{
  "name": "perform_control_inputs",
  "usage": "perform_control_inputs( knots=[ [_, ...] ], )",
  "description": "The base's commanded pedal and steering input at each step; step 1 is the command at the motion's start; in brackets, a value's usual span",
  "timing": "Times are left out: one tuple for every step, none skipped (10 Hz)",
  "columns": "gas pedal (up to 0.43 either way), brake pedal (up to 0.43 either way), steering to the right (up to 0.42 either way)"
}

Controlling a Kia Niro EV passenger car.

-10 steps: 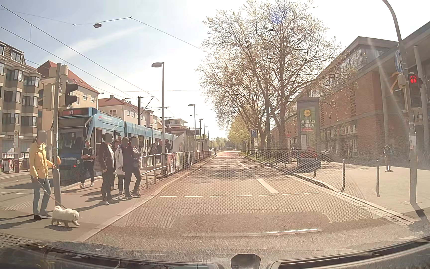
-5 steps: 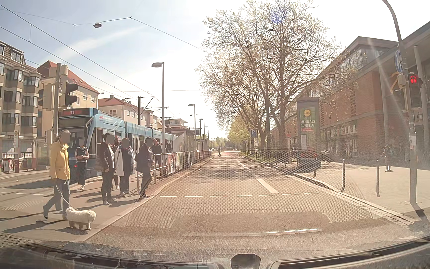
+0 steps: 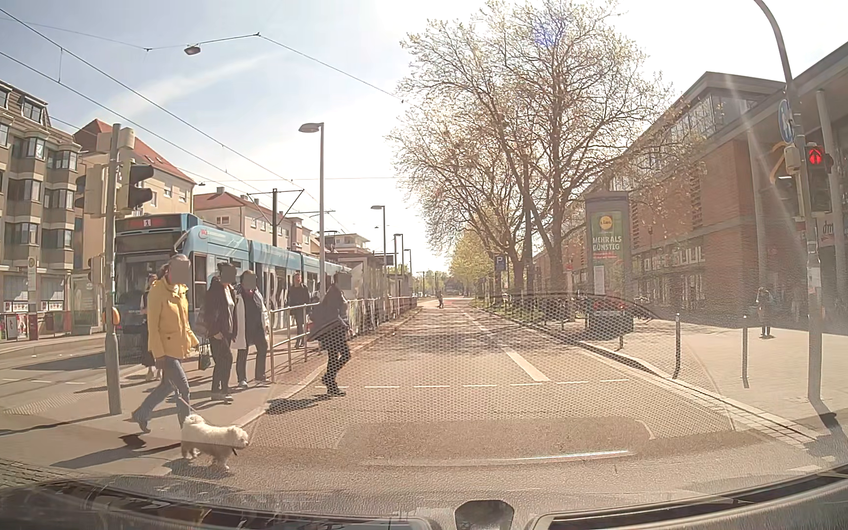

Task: Follow the waypoints while adhering to traffic rules and regulations

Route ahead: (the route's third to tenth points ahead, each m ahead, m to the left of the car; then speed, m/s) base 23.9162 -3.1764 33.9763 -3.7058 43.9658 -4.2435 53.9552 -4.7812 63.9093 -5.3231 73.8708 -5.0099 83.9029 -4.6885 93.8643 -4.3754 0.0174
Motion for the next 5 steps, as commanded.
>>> perform_control_inputs(
  knots=[
    [0.0, 0.189, -0.002],
    [0.0, 0.189, -0.002],
    [0.0, 0.189, -0.002],
    [0.0, 0.189, -0.002],
    [0.0, 0.189, -0.002]
  ],
)
